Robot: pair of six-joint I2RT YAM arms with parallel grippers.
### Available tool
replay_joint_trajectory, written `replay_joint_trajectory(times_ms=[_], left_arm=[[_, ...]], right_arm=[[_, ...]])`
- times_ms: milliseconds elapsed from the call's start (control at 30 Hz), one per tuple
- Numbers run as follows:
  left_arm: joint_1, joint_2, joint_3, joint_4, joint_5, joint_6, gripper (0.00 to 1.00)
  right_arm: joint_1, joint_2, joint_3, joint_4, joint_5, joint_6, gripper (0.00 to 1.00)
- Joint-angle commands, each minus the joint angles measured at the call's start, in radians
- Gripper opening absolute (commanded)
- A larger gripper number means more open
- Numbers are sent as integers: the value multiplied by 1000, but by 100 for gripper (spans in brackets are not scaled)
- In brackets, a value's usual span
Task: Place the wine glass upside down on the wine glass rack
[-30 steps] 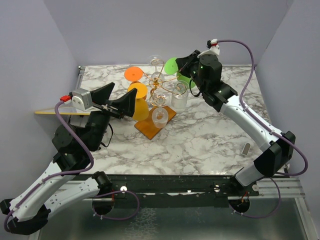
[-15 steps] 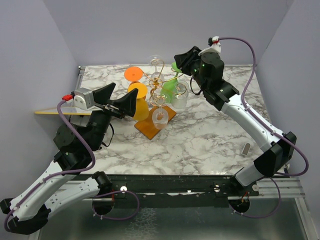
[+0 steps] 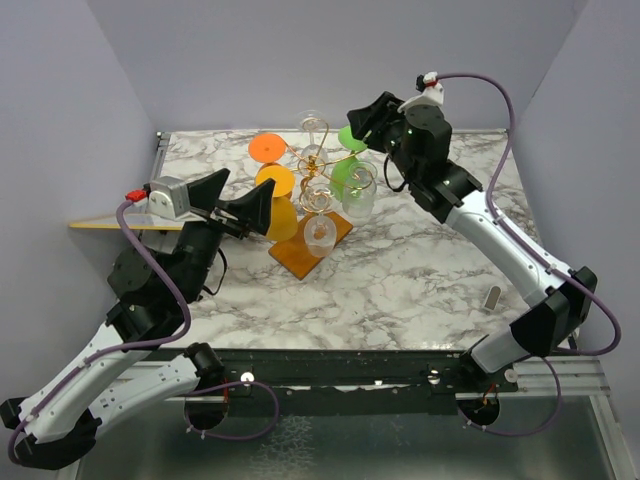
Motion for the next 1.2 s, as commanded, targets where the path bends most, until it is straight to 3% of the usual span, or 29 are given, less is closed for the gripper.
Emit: replay_joint_trajectory(times_ms=[0, 133, 333, 667, 867, 1167], left_arm=[[-6, -16, 4, -30, -25, -4, 99], [-6, -17, 30, -93, -7, 21, 99], [-6, -24, 114, -283, -73, 37, 99], [-6, -106, 216, -571, -276, 43, 99], [-6, -129, 328, -782, -389, -38, 99], [-6, -95, 523, -1141, -450, -206, 99]], right_arm=[[-4, -89, -63, -9, 8, -58, 58], [-4, -181, -154, 18, -6, -117, 58], [-4, -333, -219, -108, 5, -239, 60], [-4, -670, -281, -505, 208, -241, 65], [-4, -842, -295, -668, 389, -172, 68], [-4, -900, -219, -823, 477, -193, 71]])
